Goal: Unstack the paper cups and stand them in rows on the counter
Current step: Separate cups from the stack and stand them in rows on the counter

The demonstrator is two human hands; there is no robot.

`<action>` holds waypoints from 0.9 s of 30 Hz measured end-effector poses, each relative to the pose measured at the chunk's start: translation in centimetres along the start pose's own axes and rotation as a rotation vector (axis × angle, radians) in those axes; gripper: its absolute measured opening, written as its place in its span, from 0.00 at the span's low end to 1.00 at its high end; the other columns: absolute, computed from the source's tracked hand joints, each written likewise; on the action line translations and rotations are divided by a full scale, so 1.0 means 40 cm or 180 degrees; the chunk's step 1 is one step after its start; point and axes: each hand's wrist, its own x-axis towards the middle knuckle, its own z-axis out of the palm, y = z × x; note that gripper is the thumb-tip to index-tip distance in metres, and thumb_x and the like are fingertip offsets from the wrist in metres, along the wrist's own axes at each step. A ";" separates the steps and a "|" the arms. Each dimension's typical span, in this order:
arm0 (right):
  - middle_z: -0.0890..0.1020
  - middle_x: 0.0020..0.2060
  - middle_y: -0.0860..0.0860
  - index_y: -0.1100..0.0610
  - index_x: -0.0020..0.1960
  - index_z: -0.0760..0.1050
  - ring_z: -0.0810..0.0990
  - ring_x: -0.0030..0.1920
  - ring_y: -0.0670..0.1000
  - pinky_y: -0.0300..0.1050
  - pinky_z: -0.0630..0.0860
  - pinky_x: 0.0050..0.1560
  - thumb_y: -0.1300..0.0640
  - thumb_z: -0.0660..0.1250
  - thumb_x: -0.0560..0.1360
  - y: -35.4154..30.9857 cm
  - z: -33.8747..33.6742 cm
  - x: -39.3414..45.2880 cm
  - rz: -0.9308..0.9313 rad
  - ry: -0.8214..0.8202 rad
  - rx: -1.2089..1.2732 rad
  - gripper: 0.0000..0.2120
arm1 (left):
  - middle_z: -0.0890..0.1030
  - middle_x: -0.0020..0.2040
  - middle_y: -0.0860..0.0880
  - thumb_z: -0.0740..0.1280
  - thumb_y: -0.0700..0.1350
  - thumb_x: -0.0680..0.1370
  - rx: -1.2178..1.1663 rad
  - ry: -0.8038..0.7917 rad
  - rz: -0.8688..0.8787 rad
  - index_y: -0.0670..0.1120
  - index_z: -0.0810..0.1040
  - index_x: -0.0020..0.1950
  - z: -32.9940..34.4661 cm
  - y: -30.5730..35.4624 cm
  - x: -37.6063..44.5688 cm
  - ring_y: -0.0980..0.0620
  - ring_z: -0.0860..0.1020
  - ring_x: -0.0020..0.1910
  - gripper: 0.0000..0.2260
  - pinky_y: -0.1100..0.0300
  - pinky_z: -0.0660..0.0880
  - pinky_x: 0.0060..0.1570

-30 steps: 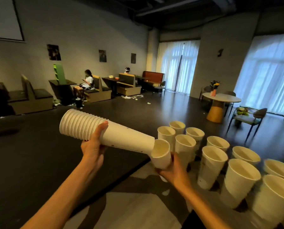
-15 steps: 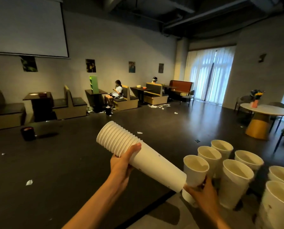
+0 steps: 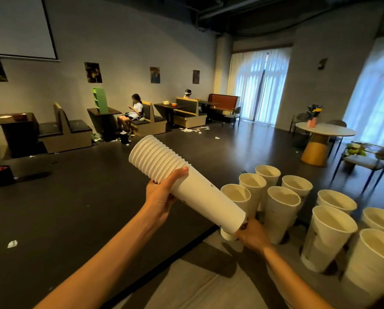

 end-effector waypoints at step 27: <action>0.76 0.53 0.37 0.40 0.62 0.68 0.76 0.53 0.41 0.41 0.78 0.52 0.41 0.82 0.58 0.035 -0.195 -0.232 -0.0985 0.0478 0.0070 0.37 | 0.83 0.56 0.44 0.78 0.35 0.65 0.0021 -0.0357 -0.0057 0.46 0.77 0.63 0.229 -0.131 -0.146 0.46 0.81 0.56 0.27 0.47 0.80 0.54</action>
